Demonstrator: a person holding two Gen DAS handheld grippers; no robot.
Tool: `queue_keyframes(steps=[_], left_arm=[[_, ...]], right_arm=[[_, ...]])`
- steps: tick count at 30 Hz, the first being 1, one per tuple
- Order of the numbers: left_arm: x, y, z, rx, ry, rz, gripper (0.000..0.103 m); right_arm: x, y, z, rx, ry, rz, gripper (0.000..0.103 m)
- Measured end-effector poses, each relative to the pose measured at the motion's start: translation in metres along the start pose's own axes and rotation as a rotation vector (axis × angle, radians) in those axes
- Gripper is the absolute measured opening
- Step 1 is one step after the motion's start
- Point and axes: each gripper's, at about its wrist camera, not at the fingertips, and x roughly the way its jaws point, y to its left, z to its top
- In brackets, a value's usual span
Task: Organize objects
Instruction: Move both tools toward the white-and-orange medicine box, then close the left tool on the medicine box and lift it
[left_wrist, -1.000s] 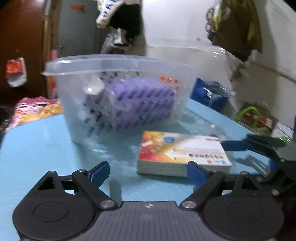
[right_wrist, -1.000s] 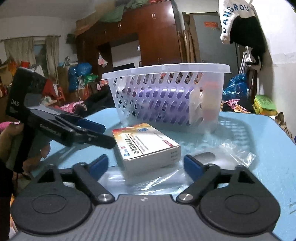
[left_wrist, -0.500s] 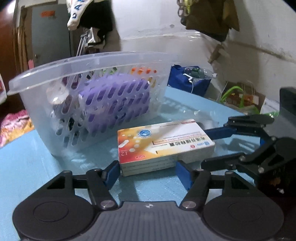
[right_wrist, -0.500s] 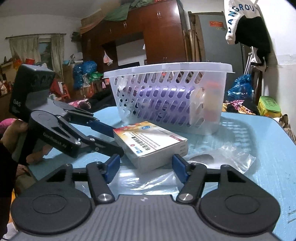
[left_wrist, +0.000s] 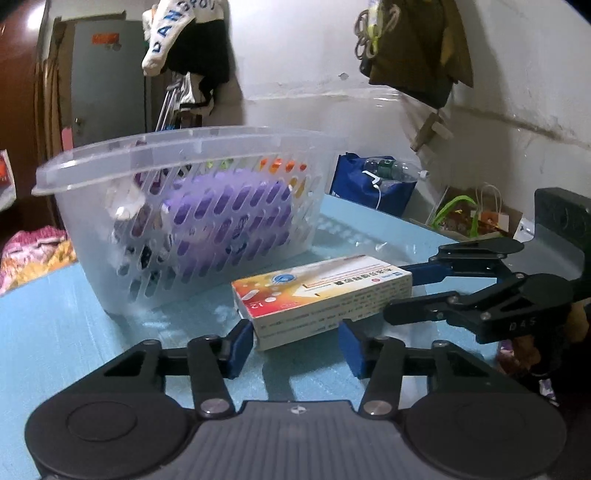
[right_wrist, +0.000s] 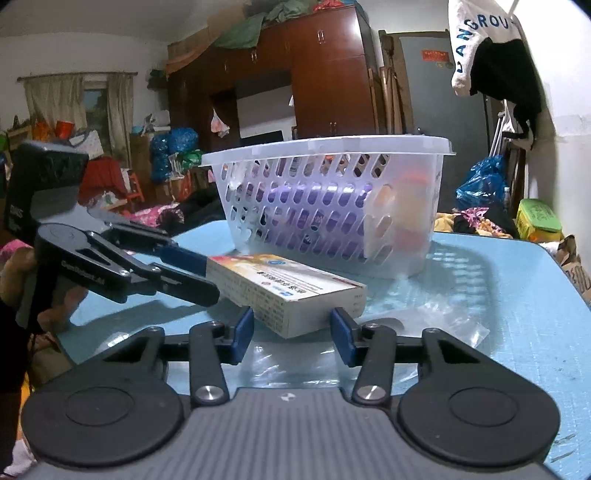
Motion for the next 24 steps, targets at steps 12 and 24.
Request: queue_keyframes(steps=[12,24], left_arm=[[-0.003,-0.005,-0.006,-0.043,-0.030,0.077,0.037],[-0.029,-0.033,-0.003,0.011,-0.143,0.148,0.036]], right_arm=[[-0.005,0.002,0.000,-0.022,-0.027,-0.014,0.042],[-0.028,0.015,0.014,-0.090,-0.104,-0.043,0.040]])
